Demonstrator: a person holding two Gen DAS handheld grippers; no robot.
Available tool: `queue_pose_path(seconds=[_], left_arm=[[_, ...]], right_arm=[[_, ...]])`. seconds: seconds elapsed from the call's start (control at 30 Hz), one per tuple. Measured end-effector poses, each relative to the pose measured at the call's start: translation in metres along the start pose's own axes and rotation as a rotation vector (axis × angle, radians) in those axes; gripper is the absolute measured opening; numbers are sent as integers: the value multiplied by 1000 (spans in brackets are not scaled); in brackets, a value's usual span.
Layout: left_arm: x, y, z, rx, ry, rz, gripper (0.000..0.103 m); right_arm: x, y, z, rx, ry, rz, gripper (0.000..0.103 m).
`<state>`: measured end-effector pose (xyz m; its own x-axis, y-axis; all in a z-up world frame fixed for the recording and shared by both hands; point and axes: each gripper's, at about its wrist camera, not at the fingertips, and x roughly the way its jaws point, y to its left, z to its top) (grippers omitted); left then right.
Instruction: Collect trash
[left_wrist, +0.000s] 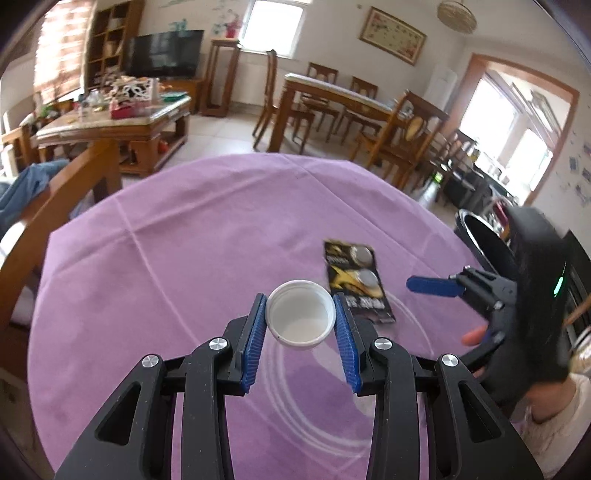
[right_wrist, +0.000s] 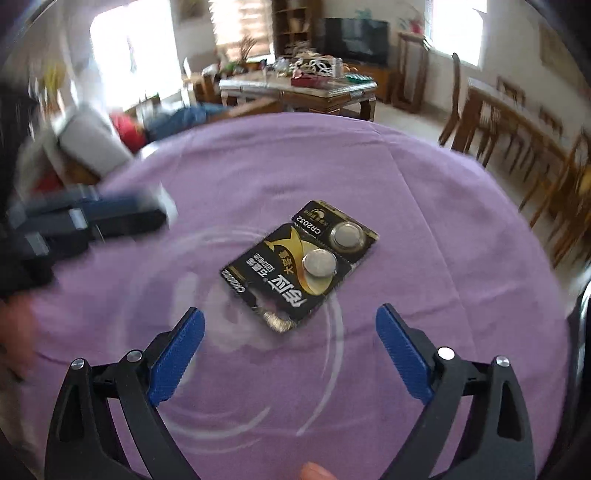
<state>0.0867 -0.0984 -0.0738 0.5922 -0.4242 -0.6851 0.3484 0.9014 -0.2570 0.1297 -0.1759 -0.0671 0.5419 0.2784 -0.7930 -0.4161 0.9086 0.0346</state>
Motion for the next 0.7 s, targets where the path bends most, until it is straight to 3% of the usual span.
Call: queue_pose_path(seconds=[0.1, 0.17, 0.23, 0.5, 0.6, 0.7], left_arm=[[3, 6, -1, -4, 8, 5, 36], [6, 12, -2, -19, 22, -19, 36], [6, 12, 0, -18, 13, -26, 36], [12, 10, 1, 6, 23, -53, 36], [11, 11, 0, 22, 19, -50, 36], [9, 12, 0, 21, 12, -50, 36]], right_arm=[[7, -1, 14, -12, -15, 14, 67], [12, -10, 23, 26, -12, 23, 44], [12, -17, 29, 67, -16, 63, 8], [-3, -36, 18, 154, -71, 129, 8], [-12, -46, 19, 165, -90, 115, 8], [-30, -49, 18, 182, -140, 133, 2]])
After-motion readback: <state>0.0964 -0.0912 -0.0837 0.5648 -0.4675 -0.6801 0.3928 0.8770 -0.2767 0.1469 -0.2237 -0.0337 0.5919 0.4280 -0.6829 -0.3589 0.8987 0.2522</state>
